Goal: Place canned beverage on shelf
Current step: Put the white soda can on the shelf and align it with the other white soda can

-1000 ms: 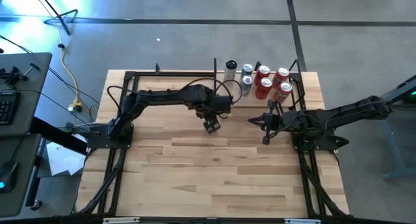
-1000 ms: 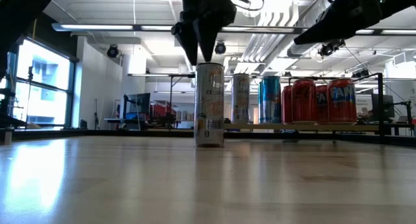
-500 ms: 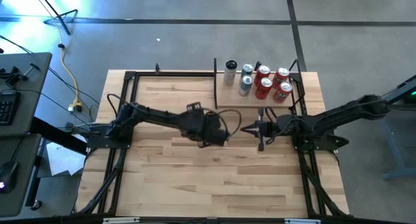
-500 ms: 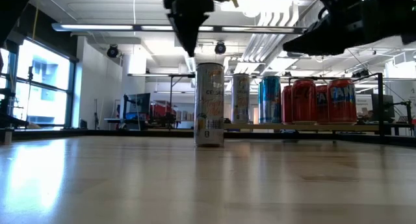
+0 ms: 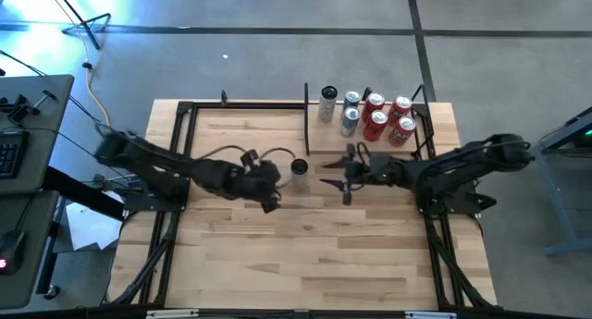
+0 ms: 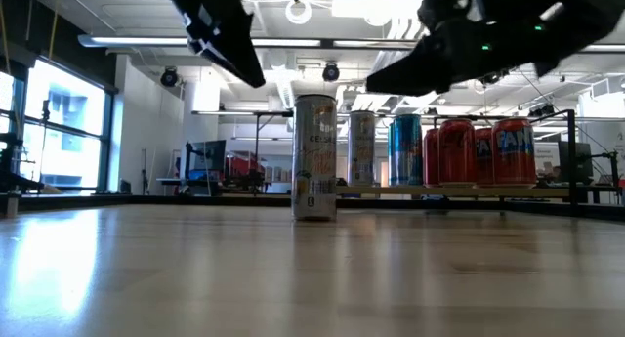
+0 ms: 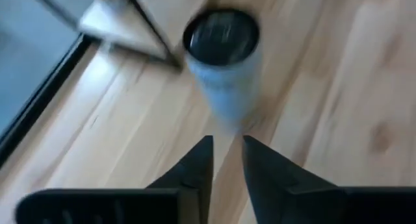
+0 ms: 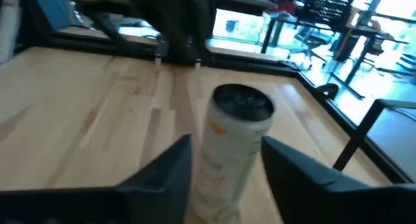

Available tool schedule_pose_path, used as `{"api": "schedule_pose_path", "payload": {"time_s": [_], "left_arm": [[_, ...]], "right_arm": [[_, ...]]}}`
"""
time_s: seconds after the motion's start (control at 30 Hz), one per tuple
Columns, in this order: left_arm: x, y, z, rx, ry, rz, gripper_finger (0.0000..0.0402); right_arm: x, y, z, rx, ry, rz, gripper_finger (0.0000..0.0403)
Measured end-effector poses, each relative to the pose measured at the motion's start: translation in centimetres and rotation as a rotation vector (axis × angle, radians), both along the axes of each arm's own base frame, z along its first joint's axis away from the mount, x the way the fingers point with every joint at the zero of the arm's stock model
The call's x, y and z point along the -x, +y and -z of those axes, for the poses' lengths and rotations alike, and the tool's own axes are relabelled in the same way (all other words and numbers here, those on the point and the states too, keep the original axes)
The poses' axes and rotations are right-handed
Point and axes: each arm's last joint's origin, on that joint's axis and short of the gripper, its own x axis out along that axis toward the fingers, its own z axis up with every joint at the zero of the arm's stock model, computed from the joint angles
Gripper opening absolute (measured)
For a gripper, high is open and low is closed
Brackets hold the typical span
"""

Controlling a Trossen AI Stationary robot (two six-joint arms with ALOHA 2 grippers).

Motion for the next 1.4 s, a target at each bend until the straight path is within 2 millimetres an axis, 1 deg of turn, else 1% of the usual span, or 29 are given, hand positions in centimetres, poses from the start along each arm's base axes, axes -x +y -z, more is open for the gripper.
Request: {"api": "schedule_pose_path", "payload": {"time_s": [0.07, 0.13, 0.23, 0.33, 0.43, 0.57, 0.73, 0.97, 1.17, 1.3, 1.4], "left_arm": [[1.3, 0.2, 0.6, 0.006, -0.13, 0.034, 0.0057], [2.6, 0.6, 1.7, 0.005, -0.228, 0.059, 0.0041], [4.6, 1.1, 4.1, 0.01, -0.339, 0.07, 0.002], [6.1, 1.6, 6.1, 0.031, -0.457, 0.062, 0.0004], [7.3, 1.8, 7.9, 0.036, -0.53, 0.076, 0.0003], [8.3, 2.0, 9.0, 0.036, -0.618, 0.086, 0.0004], [8.9, 2.2, 9.5, 0.039, -0.674, 0.087, 0.0001], [9.0, 2.2, 9.6, 0.033, -0.678, 0.091, 0.0001], [9.0, 2.2, 9.6, 0.032, -0.675, 0.091, 0.0001], [9.0, 2.2, 9.6, 0.03, -0.674, 0.093, 0.0001], [9.0, 2.2, 9.6, 0.031, -0.674, 0.093, 0.0001]], "right_arm": [[-1.0, -0.6, -0.3, -0.008, 0.028, 0.001, 0.021], [-1.9, -1.1, -0.7, -0.023, 0.045, -0.037, 0.0245], [-3.4, -1.5, -1.1, -0.038, 0.046, -0.082, 0.0278], [-4.9, -2.0, -1.3, -0.036, 0.052, -0.094, 0.0287], [-6.3, -2.5, -0.8, -0.009, 0.076, -0.122, 0.0288], [-7.8, -3.2, -0.3, 0.005, 0.093, -0.108, 0.0289], [-8.9, -3.6, -0.1, 0.007, 0.094, -0.096, 0.0289], [-8.7, -3.6, -0.4, 0.026, 0.097, -0.107, 0.0289], [-8.3, -3.6, -1.3, 0.057, 0.079, -0.105, 0.0289], [-8.2, -4.1, -1.5, 0.048, 0.071, -0.124, 0.0289], [-8.1, -4.7, -1.3, 0.016, 0.076, -0.137, 0.0289]]}}
